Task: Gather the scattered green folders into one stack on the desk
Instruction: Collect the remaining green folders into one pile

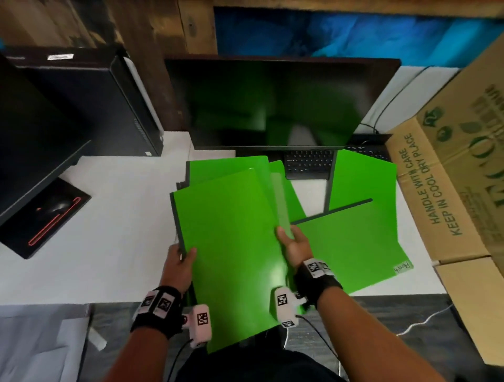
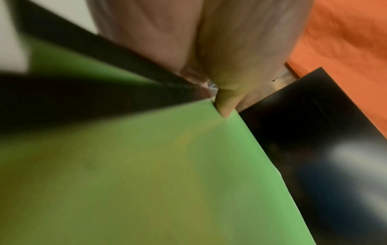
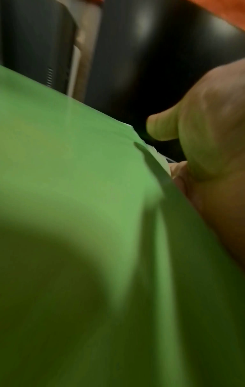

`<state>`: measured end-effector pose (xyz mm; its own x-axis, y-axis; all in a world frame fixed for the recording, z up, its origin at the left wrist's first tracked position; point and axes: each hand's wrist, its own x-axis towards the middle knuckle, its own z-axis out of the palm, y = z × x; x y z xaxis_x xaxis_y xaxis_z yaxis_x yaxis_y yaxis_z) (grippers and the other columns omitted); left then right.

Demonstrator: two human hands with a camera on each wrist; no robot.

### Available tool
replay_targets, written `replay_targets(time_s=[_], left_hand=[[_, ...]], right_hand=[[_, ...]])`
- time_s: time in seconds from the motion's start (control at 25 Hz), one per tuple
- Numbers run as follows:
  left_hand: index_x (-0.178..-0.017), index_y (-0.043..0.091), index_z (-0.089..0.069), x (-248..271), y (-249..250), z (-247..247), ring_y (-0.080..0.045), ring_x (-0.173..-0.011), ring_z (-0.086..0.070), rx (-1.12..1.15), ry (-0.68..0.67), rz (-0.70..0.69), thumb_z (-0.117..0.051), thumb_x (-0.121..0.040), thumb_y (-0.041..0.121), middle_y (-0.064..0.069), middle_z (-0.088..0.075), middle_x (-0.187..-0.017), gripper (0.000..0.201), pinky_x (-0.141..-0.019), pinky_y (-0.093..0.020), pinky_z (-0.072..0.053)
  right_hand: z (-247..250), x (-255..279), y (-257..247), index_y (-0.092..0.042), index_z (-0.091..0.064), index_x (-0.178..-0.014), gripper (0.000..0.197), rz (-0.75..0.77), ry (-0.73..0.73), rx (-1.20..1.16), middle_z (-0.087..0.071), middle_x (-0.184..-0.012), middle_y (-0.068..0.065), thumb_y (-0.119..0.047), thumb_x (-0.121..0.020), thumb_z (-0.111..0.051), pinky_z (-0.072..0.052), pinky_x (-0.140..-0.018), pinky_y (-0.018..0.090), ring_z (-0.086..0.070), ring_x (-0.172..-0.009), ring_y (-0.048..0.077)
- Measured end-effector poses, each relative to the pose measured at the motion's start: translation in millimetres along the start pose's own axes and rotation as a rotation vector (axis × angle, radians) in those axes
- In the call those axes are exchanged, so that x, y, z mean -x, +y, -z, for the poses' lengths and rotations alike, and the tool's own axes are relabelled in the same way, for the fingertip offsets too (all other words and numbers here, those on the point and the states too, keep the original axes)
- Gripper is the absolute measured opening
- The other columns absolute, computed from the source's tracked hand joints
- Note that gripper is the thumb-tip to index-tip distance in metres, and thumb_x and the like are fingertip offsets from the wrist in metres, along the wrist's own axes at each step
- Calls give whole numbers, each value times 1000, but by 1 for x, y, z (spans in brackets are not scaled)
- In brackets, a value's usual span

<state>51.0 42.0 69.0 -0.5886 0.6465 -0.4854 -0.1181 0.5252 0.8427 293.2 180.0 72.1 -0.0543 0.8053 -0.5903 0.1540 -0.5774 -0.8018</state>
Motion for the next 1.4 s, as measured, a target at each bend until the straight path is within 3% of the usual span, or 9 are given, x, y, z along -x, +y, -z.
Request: replay_targets(time_s=[0.12,0.28,0.44,0.52,0.72,0.92,1.0,1.12,1.4], left_hand=[[-152,16,-30,-7,9,-1,-27,-119,-56,139,-13,98,-74,-89,27,-7,-53,-136,77,-103,-51,-46],[-106,18,-68,-19,9,12,-39,-101,-68,191,-21,122,-65,-93,12,-25,-67,-122,14,-93,-57,-52],[-110,18,-68,-18,9,29,-42,-110,-66,155,13,55,-65,-93,12,-24,-68,-122,18,-97,-64,-49],[-113,16,-67,-18,4,38,-40,-105,-66,150,32,69,-64,-94,13,-25,-68,-122,19,-96,-63,-49],[-112,17,-64,-15,0,47,-40,-104,-66,119,34,40,-63,-94,14,-25,-68,-119,18,-97,-63,-49],[-108,19,-66,-21,1,50,-42,-101,-67,135,13,44,-65,-93,16,-27,-69,-117,16,-95,-63,-50],[-107,19,-67,-21,3,52,-39,-98,-67,133,-1,45,-66,-92,17,-28,-68,-118,15,-94,-62,-50],[-120,11,-63,-20,5,57,-39,-99,-65,142,2,29,-63,-95,13,-26,-68,-116,26,-91,-54,-51],[-103,24,-69,-23,3,67,-42,-103,-68,76,2,40,-69,-90,24,-22,-73,-110,12,-97,-63,-49]], right_hand=[[-16,5,-4,-24,-46,-140,71,67,-115,141,-54,-140,1,-33,-76,-76,-40,-108,47,-51,-128,26],[-6,-4,-3,-28,-34,-147,72,23,-233,363,-50,-144,7,-42,-84,-66,-39,-109,43,-48,-132,30],[58,-20,37,-30,2,-154,113,-352,408,841,-5,-161,21,-77,-68,-56,-24,-112,62,-15,-146,44],[89,-19,71,-35,12,-152,122,-476,492,928,11,-160,24,-82,-62,-56,-19,-109,69,-2,-146,49],[86,-23,98,-42,3,-150,114,-309,284,1108,16,-159,24,-69,-65,-67,-18,-111,66,2,-144,52],[70,-32,86,-44,0,-152,109,28,-156,1408,26,-159,15,-46,-73,-75,-6,-116,61,16,-144,48],[69,-40,79,-42,-6,-152,108,138,-190,1439,24,-159,14,-42,-71,-78,-7,-118,58,14,-146,46],[70,-53,63,-31,-9,-153,112,35,83,1280,6,-162,18,-49,-67,-79,-19,-118,54,-2,-148,43],[24,-86,34,-9,-12,-150,129,-13,185,1282,-31,-148,17,-72,-55,-72,-33,-109,48,-33,-136,36]])
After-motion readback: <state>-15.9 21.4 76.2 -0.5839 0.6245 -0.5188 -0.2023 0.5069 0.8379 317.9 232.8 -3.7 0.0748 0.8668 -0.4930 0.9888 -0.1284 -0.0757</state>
